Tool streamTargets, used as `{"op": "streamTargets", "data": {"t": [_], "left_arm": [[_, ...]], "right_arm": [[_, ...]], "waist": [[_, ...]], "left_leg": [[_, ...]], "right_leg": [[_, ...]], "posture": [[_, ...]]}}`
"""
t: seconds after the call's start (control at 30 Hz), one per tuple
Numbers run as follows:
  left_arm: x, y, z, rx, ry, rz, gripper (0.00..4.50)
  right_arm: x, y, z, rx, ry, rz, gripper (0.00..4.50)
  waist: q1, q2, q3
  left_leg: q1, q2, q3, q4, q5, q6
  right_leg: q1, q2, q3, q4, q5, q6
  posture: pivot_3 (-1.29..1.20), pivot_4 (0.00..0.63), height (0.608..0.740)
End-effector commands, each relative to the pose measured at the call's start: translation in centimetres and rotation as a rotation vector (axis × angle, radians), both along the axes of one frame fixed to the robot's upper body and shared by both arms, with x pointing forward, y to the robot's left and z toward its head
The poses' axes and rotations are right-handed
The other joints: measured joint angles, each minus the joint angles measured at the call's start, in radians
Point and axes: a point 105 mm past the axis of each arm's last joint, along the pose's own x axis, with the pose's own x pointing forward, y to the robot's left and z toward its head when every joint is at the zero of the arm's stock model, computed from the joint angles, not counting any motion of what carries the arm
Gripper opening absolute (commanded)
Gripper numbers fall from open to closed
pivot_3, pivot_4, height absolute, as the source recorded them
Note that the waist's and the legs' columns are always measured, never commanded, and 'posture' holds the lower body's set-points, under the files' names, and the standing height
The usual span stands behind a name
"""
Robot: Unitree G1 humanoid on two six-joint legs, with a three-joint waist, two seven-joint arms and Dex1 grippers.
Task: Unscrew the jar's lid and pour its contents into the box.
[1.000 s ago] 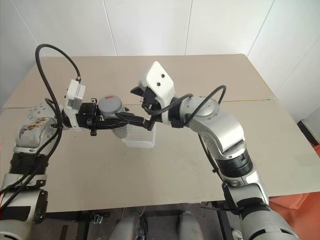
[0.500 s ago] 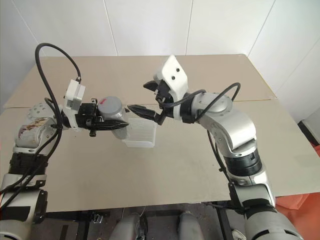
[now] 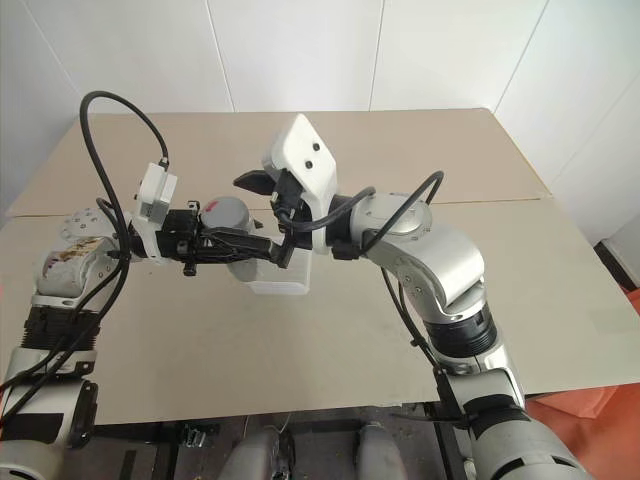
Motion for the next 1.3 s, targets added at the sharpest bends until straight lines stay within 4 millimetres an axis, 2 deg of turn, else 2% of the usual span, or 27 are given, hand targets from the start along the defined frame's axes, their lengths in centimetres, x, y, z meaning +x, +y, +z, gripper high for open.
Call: {"op": "streamTargets", "data": {"t": [0.03, 0.27, 0.37, 0.47, 0.5, 0.73, 0.83, 0.97, 1.03, 1.1, 1.17, 1.3], "left_arm": [[-0.5, -0.1, 1.0, -0.007, -0.057, -0.016, 1.95], [-0.6, 0.1, 1.0, -0.004, -0.057, -0.01, 1.95], [-0.7, 0.2, 1.0, 0.0, -0.056, -0.008, 1.95], [-0.7, 0.2, 0.9, 0.003, -0.053, -0.007, 1.95], [-0.8, 0.2, 0.9, 0.003, -0.052, -0.007, 1.95], [-0.8, 0.1, 0.4, 0.014, -0.044, -0.014, 1.95], [-0.9, 0.0, 0.1, 0.02, -0.035, -0.023, 1.95], [-0.6, 0.2, 0.1, 0.012, -0.035, -0.007, 1.95], [-0.4, 0.5, 0.4, 0.002, -0.041, 0.019, 1.95], [-0.2, 1.0, 0.6, -0.006, -0.051, 0.051, 1.95], [0.2, 1.8, 0.8, -0.014, -0.063, 0.103, 1.95], [0.8, 3.2, 1.2, -0.035, -0.089, 0.207, 1.95]], "right_arm": [[0.0, 0.9, 0.6, 0.004, -0.026, 0.005, 4.49], [0.5, 1.4, 0.4, 0.005, -0.005, 0.002, 4.49], [0.5, 1.3, 0.7, 0.022, -0.003, 0.003, 3.88], [0.5, 1.2, 1.0, 0.037, 0.003, 0.006, 2.9], [0.5, 1.1, 1.1, 0.041, 0.004, 0.007, 2.75], [-0.1, 0.0, 3.6, 0.142, 0.043, 0.047, 2.75], [-0.3, -1.1, 5.0, 0.201, 0.071, 0.064, 2.75], [0.6, -3.0, 5.2, 0.206, 0.042, -0.031, 2.75], [1.7, -4.8, 4.0, 0.171, 0.003, -0.145, 2.75], [2.8, -6.8, 2.0, 0.122, -0.009, -0.266, 2.75], [3.7, -8.8, -1.1, 0.034, -0.01, -0.385, 2.75], [4.2, -11.1, -7.1, -0.076, 0.072, -0.512, 2.75]], "waist": [[0.0, 0.0, 0.0], [-0.001, 0.0, 0.0], [-0.002, 0.0, 0.0], [-0.002, 0.0, 0.0], [-0.002, 0.0, 0.0], [-0.001, 0.0, 0.0], [-0.001, 0.0, 0.0], [0.0, 0.0, 0.0], [0.002, 0.0, 0.0], [0.005, 0.0, 0.0], [0.005, 0.0, 0.0], [-0.005, 0.0, 0.0]], "left_leg": [[0.0, 0.0, 0.0, 0.0, 0.0, 0.0], [0.0, 0.0, 0.0, 0.0, 0.0, 0.0], [0.0, 0.0, 0.0, 0.0, 0.0, 0.0], [0.0, 0.0, 0.0, 0.0, 0.0, 0.0], [0.0, 0.0, 0.0, 0.0, 0.0, 0.0], [0.0, 0.0, 0.0, 0.0, 0.0, 0.0], [0.0, 0.0, 0.0, 0.0, 0.0, 0.0], [0.0, 0.0, 0.0, 0.0, 0.0, 0.0], [0.0, 0.0, 0.0, 0.0, 0.0, 0.0], [0.0, 0.0, 0.0, 0.0, 0.0, 0.0], [0.0, 0.0, 0.0, 0.0, 0.0, 0.0], [0.0, 0.0, 0.0, -0.001, 0.0, 0.0]], "right_leg": [[0.0, 0.0, 0.0, 0.0, 0.0, 0.0], [0.0, 0.0, 0.0, 0.0, 0.0, 0.0], [0.0, 0.0, 0.0, 0.0, 0.0, 0.0], [0.0, 0.0, 0.0, 0.0, 0.0, 0.0], [0.0, 0.0, 0.0, 0.0, 0.0, 0.0], [0.0, 0.0, 0.0, 0.0, 0.0, 0.0], [0.0, 0.0, 0.0, 0.0, 0.0, 0.0], [0.0, 0.0, 0.0, 0.0, 0.0, 0.0], [0.0, 0.0, 0.0, 0.0, 0.0, 0.0], [0.001, 0.0, 0.0, -0.001, 0.0, 0.0], [0.001, 0.0, 0.0, -0.001, 0.0, 0.0], [0.0, 0.0, 0.0, -0.001, 0.0, 0.0]], "posture": [[0.0, 0.15, 0.74], [0.0, 0.15, 0.74], [0.0, 0.15, 0.74], [0.0, 0.15, 0.74], [0.0, 0.15, 0.74], [0.0, 0.15, 0.74], [0.0, 0.15, 0.74], [0.0, 0.15, 0.74], [0.0, 0.15, 0.74], [0.0, 0.15, 0.74], [0.0, 0.15, 0.74], [0.0, 0.15, 0.74]]}}
